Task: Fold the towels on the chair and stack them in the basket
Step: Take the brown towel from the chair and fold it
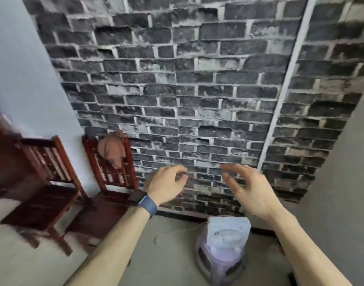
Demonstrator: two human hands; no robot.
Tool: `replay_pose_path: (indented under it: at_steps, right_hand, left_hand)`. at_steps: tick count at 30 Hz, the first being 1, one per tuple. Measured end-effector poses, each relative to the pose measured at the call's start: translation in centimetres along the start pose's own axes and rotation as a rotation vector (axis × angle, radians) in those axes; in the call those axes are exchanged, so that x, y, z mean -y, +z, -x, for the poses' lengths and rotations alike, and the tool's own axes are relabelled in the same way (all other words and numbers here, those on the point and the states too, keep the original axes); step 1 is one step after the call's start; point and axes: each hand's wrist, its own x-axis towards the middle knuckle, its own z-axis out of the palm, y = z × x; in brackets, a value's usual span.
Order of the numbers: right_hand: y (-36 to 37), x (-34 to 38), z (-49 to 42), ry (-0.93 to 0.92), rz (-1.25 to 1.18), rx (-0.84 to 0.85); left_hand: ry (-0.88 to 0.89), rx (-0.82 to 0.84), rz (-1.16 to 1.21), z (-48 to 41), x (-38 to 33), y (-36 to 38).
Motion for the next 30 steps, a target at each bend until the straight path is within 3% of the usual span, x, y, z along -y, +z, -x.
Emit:
replay_pose_path:
  at_steps: [6,15,21,30]
  right_hand:
    - [8.5,12.8,-9.4,-0.249,-0.063,0.132]
    - [19.3,26.2,-20.5,-0.378,-0.116,0.173]
    - [23.9,29.8,-27.1,-0.369,-0.1,0.184]
    - [31.5,29.5,-38.8,-0.359,-0.049,0.241]
  left_hand:
    - [-0.179,-0.235,-0.068,2.3,11.6,-11.7]
    - [-0.298,-0.34,-0.132,2.3,27.7,-23.9]
    - [-0.311,-0.381,-0.207,-0.8,34.2,-28.5]
    - [-0.335,-0.348,-0.287,-9.5,44.0,-29.5]
